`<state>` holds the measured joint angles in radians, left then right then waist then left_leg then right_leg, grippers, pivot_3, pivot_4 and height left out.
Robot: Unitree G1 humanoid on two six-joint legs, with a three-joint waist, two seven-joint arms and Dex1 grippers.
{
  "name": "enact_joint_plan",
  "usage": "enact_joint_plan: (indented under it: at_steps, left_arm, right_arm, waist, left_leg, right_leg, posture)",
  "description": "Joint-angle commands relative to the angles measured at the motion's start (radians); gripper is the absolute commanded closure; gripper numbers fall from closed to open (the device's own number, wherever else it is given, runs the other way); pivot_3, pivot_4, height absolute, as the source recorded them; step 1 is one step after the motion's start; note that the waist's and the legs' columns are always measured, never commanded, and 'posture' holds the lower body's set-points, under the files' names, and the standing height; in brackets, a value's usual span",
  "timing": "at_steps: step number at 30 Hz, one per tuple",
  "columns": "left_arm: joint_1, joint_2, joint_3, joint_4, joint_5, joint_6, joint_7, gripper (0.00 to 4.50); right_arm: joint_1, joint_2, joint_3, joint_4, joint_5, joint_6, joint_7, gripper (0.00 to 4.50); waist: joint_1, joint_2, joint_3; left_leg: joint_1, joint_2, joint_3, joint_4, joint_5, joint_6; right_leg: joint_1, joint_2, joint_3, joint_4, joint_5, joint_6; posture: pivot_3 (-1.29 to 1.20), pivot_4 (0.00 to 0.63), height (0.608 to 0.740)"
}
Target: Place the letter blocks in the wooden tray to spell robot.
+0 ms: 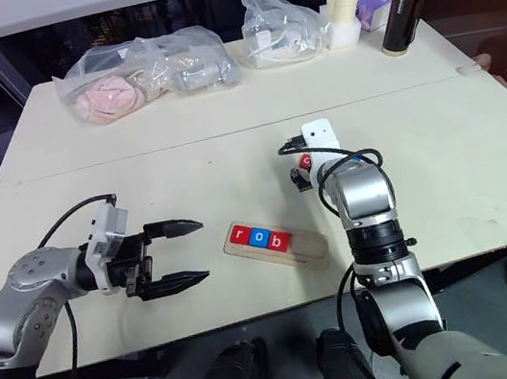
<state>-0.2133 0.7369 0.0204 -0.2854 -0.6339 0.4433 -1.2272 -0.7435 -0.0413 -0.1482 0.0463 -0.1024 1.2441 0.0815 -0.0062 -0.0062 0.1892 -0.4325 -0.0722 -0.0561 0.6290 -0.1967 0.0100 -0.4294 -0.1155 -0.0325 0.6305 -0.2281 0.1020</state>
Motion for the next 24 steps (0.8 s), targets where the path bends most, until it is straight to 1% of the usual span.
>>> enact_joint_plan:
  at_steps: [1, 4, 10, 13, 16, 17, 19, 21, 24]
  left_arm:
    - [-0.019, -0.005, 0.005, -0.013, 0.003, -0.023, -0.001, 0.00]
    - [-0.015, -0.009, 0.004, -0.015, 0.006, -0.023, 0.003, 0.00]
    - [-0.004, -0.013, 0.006, -0.025, 0.010, -0.021, 0.008, 0.00]
    - [0.000, -0.012, 0.008, -0.026, 0.012, -0.024, 0.012, 0.00]
    - [0.003, -0.011, 0.009, -0.027, 0.015, -0.026, 0.014, 0.00]
    - [0.003, -0.012, 0.010, -0.027, 0.014, -0.026, 0.015, 0.00]
    - [0.004, -0.012, 0.009, -0.027, 0.016, -0.028, 0.016, 0.00]
    - [0.004, -0.013, 0.009, -0.026, 0.018, -0.030, 0.019, 0.00]
    - [0.002, -0.013, 0.005, -0.020, 0.017, -0.034, 0.018, 0.00]
  right_arm:
    - [-0.058, 0.062, -0.088, 0.040, 0.020, -0.002, -0.099, 0.03]
    - [-0.119, 0.122, -0.180, 0.126, 0.040, -0.047, -0.199, 0.03]
    - [-0.191, 0.147, -0.246, 0.262, 0.076, -0.142, -0.314, 0.03]
    - [-0.198, 0.145, -0.233, 0.296, 0.091, -0.154, -0.332, 0.03]
    - [-0.196, 0.142, -0.204, 0.302, 0.095, -0.154, -0.337, 0.79]
    - [-0.189, 0.138, -0.182, 0.301, 0.091, -0.152, -0.329, 1.23]
    - [-0.175, 0.129, -0.133, 0.293, 0.081, -0.145, -0.311, 2.29]
    - [-0.167, 0.129, -0.125, 0.279, 0.086, -0.124, -0.313, 3.29]
    - [-0.150, 0.089, -0.083, 0.202, 0.094, -0.049, -0.269, 3.35]
  waist:
    - [-0.007, 0.000, 0.000]
    - [-0.011, 0.000, 0.000]
    - [-0.014, 0.000, 0.000]
    - [-0.014, 0.000, 0.000]
    - [-0.015, 0.000, 0.000]
    - [-0.015, 0.000, 0.000]
    - [-0.019, 0.000, 0.000]
    - [-0.027, 0.000, 0.000]
    - [-0.035, 0.000, 0.000]
  left_leg:
    - [0.000, 0.000, 0.000, 0.000, 0.000, 0.000]
    - [0.000, 0.000, 0.000, 0.000, 0.000, 0.000]
    - [0.002, 0.000, 0.000, -0.001, 0.000, -0.001]
    - [0.004, 0.000, 0.000, -0.001, 0.000, -0.001]
    - [0.005, 0.001, 0.000, -0.001, 0.000, -0.001]
    - [0.005, 0.001, 0.000, -0.001, 0.000, -0.001]
    - [0.005, 0.001, 0.000, -0.001, 0.000, -0.001]
    - [0.005, 0.001, 0.000, -0.002, 0.001, 0.000]
    - [0.005, 0.001, 0.000, -0.004, 0.001, 0.000]
  right_leg:
    - [0.000, 0.000, 0.000, 0.000, 0.000, 0.000]
    - [0.000, 0.001, 0.000, 0.000, 0.000, 0.000]
    - [0.001, 0.001, 0.000, 0.000, 0.000, 0.000]
    - [0.003, 0.001, 0.000, 0.000, 0.000, 0.000]
    - [0.004, 0.001, 0.001, 0.000, 0.000, -0.001]
    - [0.004, 0.001, 0.001, 0.000, 0.000, -0.001]
    - [0.003, 0.002, 0.001, 0.000, 0.000, -0.001]
    - [0.003, 0.002, 0.001, 0.000, 0.000, -0.001]
    - [0.003, 0.002, 0.001, 0.000, 0.000, -0.001]
  posture:
    - [0.00, 0.150, 0.725]
    - [0.00, 0.150, 0.725]
    - [0.00, 0.150, 0.725]
    - [0.00, 0.150, 0.725]
    - [0.00, 0.150, 0.725]
    - [0.00, 0.150, 0.725]
    - [0.00, 0.150, 0.725]
    - [0.00, 0.150, 0.725]
    - [0.00, 0.150, 0.725]
